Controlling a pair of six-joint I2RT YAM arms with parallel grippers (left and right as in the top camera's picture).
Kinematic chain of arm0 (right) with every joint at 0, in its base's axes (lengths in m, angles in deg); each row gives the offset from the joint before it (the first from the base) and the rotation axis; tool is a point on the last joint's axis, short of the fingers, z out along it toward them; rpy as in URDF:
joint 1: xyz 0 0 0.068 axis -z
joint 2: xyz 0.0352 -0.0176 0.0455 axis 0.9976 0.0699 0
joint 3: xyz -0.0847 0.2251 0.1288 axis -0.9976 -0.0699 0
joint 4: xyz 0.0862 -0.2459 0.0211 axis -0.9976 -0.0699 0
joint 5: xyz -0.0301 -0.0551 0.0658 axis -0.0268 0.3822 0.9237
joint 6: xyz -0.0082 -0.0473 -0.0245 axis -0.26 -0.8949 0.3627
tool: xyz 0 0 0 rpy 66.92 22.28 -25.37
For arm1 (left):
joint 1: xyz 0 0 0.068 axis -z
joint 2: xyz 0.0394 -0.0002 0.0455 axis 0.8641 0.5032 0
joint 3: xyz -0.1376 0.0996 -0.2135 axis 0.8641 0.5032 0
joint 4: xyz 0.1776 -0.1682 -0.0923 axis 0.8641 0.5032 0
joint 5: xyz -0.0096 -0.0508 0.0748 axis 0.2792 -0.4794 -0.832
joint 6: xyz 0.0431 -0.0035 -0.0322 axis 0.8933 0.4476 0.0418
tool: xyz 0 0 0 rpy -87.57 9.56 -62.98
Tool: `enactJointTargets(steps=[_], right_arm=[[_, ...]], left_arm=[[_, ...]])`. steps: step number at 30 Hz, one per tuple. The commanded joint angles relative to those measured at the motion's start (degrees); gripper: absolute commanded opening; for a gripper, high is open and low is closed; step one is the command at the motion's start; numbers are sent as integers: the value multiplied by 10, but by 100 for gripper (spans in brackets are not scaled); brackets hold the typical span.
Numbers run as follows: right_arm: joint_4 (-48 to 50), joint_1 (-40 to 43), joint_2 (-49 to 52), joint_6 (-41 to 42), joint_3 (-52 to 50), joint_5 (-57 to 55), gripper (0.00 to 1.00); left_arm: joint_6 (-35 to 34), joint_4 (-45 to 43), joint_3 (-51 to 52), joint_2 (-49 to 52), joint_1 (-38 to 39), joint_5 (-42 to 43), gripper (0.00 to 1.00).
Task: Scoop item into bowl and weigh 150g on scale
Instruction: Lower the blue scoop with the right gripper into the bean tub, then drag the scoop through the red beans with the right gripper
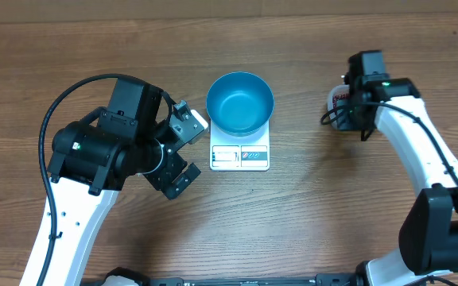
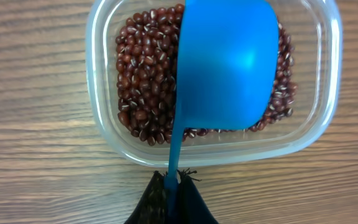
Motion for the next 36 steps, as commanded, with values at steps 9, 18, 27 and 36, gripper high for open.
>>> enactJointTargets(steps=[9,18,27,36], right_arm=[[-3,110,6,25,13,295,4],[-24,167,7,68,13,346,4],[-21,195,13,102,7,396,4],[-24,193,50,104,7,398,4]], left_arm=[[0,-1,-12,-6,1,0,99],[0,-1,-12,-6,1,0,100],[0,-1,-12,-6,1,0,100],[0,-1,-12,-6,1,0,99]])
